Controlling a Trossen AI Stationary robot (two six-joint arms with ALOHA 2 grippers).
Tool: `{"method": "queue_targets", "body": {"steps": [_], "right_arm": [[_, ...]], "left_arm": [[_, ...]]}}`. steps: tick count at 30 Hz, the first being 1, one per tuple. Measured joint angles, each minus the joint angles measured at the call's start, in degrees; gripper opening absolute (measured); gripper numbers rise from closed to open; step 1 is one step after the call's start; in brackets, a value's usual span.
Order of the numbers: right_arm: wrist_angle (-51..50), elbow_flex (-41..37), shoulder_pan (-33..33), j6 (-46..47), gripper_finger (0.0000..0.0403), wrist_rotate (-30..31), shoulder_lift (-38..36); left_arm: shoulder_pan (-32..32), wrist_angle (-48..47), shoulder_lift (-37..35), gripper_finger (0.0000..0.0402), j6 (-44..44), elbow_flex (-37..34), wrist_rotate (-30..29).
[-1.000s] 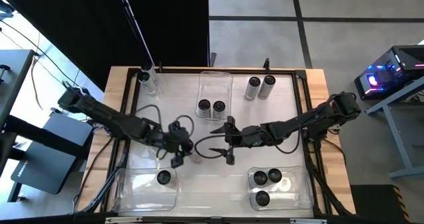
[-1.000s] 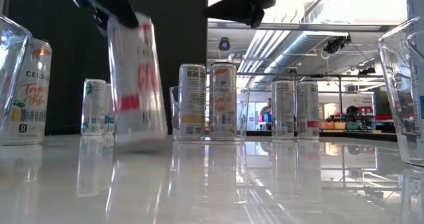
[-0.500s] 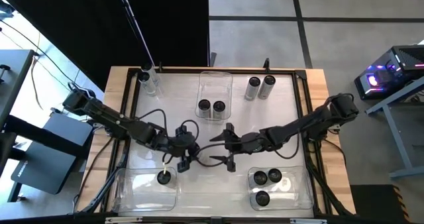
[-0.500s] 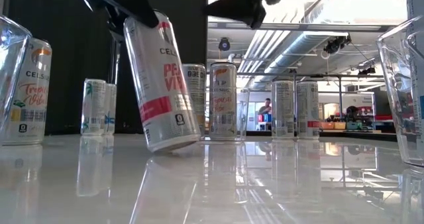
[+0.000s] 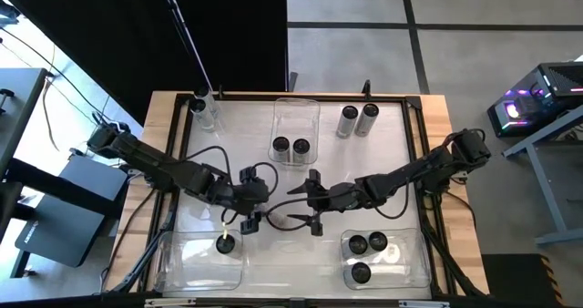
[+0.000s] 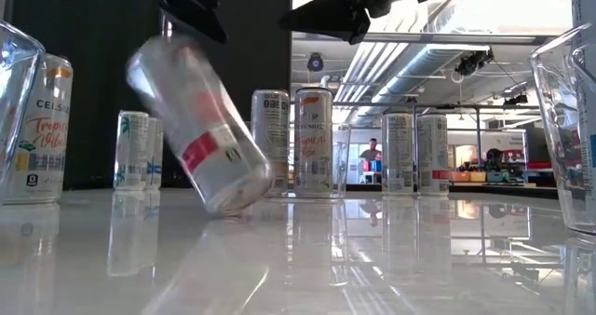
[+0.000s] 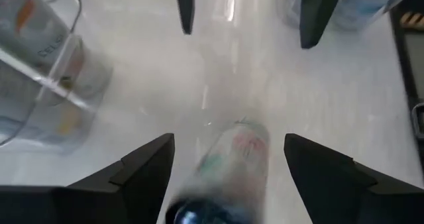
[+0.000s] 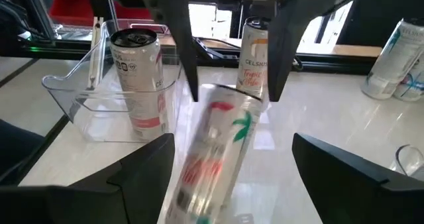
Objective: Sort soda cans
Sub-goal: Put the bottom white pink soda can into the bottom left transparent bin
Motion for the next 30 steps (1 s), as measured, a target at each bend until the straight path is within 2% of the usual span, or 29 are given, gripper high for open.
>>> {"method": "queue_targets", "body": {"steps": [4,10,13,16,19,22,27,30], "right_arm": [[-0.02,0.0,0.0,-0.24,0.0303,0.0,0.0],[-0.22,0.0,-0.44,1.75,0.0303,0.24,0.0],[-0.41,0.0,-1.89,5.97,0.0303,0.16,0.0],[-1.94,1.13,-3.45,9.2,0.0303,-0.98,0.54],[-7.12,6.77,-4.24,10.32,0.0303,-3.16,4.37],[-15.55,16.64,-4.26,9.65,0.0303,-5.07,11.61],[-34.37,34.71,-4.5,10.05,0.0303,-5.16,22.93],[-42.34,43.77,-4.51,11.8,0.0303,-5.14,28.93]], "left_arm": [[0.66,-4.61,2.11,0.0263,1.47,2.68,0.19],[0.97,-9.2,3.64,0.0257,2.4,2.78,0.52],[0.73,-14.57,2.62,0.0257,0.06,2.78,-2.74],[-0.24,-21.84,-0.08,0.0257,-5.26,2.78,-9.65],[-2.05,-28.63,-3.77,0.0257,-13.55,2.78,-16.56],[-4.41,-32.07,-7.97,0.0257,-21.28,2.07,-21.03],[-8.6,-32.65,-13.53,0.0257,-28.47,-1.68,-23.91],[-11.05,-32.67,-15.27,0.0257,-31.38,-3.98,-24.45]]}}
